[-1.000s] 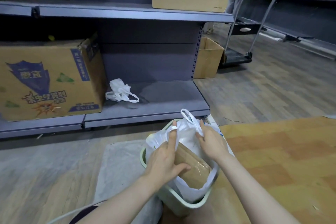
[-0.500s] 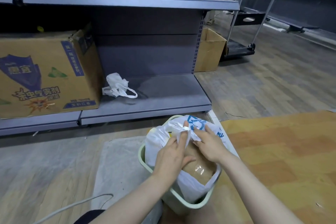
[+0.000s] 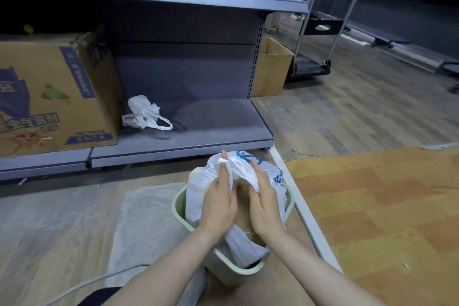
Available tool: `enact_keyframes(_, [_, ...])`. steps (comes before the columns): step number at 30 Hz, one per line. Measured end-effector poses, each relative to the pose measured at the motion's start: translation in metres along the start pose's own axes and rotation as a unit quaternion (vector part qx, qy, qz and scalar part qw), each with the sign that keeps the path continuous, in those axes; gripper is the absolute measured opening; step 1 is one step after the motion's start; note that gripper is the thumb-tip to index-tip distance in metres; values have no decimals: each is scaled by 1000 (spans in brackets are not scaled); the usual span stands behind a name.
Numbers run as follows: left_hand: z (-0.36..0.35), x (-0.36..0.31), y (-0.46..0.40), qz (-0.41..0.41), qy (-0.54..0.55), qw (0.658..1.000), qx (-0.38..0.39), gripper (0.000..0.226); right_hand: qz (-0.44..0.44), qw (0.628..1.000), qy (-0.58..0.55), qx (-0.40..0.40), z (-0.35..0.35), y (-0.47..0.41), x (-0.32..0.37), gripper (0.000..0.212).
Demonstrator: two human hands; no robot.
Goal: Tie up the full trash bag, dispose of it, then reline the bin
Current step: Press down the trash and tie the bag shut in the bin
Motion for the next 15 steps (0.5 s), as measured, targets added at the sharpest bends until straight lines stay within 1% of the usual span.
enact_keyframes(3, [7, -8, -6, 30, 99, 994, -19, 53, -32, 997, -32, -55, 2, -6, 2, 32])
enact_keyframes(5, [7, -5, -11, 68, 173, 982, -30, 52, -20, 998, 5, -66, -5, -7, 2, 26])
enact_keyframes(7, [9, 1, -12, 92, 170, 980, -38, 57, -13, 998, 33, -49, -17, -5, -2, 25])
enact_keyframes(10, [12, 2, -7, 106, 171, 980, -16, 68, 5, 996, 91, 3, -34, -2, -5, 48])
enact_keyframes(11, [13, 1, -6, 108, 173, 979, -7, 69, 10, 994, 105, 11, -35, -2, -6, 52])
enact_keyframes(12, [14, 4, -6, 110, 169, 980, -1, 70, 12, 993, 112, 15, -34, -2, -6, 52])
enact_keyframes(13, [15, 2, -7, 96, 156, 983, 2, 71, 13, 993, 117, 21, -32, 0, -8, 46])
enact_keyframes(15, [20, 0, -6, 76, 147, 986, -8, 75, 5, 993, 116, 30, -29, 3, -10, 24])
Point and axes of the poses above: each hand's wrist, its own y-axis away from the middle knuckle, its own z-axis out of the back of the hand, x = y × z, the point moved 5 cm from there along -y, towards the middle knuckle, and after that the axes turned 1 degree about -x, right-handed, at the moved point
